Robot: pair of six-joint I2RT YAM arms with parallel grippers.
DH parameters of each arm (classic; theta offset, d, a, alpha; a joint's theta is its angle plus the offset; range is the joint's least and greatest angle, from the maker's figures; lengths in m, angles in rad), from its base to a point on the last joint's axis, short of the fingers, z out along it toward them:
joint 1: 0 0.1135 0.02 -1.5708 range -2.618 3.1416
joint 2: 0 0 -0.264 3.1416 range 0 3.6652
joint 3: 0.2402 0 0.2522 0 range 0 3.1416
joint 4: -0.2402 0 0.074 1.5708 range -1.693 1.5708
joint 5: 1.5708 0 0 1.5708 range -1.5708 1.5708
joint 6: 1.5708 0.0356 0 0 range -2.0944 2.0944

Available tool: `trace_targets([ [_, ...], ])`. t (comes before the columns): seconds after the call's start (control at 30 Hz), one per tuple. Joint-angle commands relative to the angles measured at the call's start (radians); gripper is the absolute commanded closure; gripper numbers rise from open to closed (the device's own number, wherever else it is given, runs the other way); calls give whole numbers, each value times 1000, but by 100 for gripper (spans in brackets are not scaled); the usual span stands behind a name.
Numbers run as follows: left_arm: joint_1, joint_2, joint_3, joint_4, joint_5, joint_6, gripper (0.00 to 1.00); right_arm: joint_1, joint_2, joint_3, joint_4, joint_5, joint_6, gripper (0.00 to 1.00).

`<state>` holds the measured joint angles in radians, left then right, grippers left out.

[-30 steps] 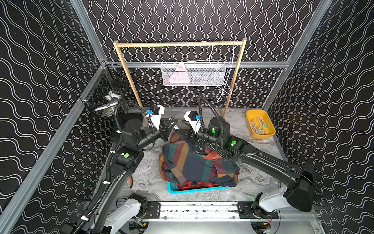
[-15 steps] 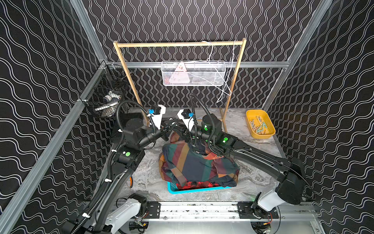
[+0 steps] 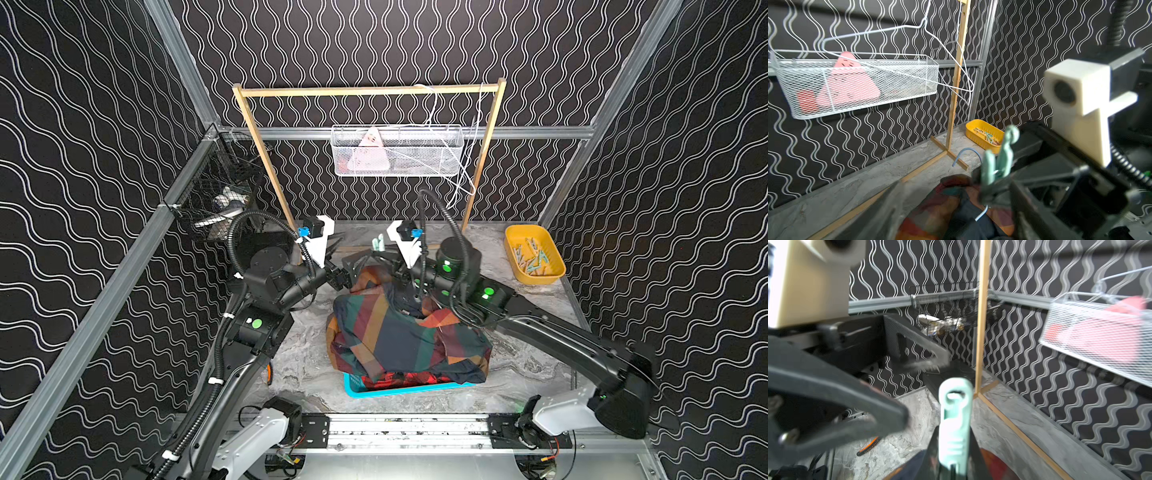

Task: Remove the clothespins securing long-sleeve shirts to the hanger
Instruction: Place the clamp in the storage box.

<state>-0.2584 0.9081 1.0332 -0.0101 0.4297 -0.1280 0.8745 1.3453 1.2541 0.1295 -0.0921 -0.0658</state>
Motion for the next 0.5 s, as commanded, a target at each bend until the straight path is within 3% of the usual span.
trace_targets([
  [0.0,1,-8,2,25,-76,59,4,-63,-138,-86,-96,70,104,100],
  [0.07,2,-7,-1,23,-88,74,3,-165,-237,-168,-173,52,187,100],
  [0.2,2,3,-12,17,-144,93,3,-505,-368,-318,-279,-63,328,100],
  [0.37,2,26,6,-26,-168,115,3,-926,-261,-377,-225,-356,471,100],
  [0.47,3,23,1,-38,-174,128,3,-1031,-157,-366,-153,-316,493,100],
])
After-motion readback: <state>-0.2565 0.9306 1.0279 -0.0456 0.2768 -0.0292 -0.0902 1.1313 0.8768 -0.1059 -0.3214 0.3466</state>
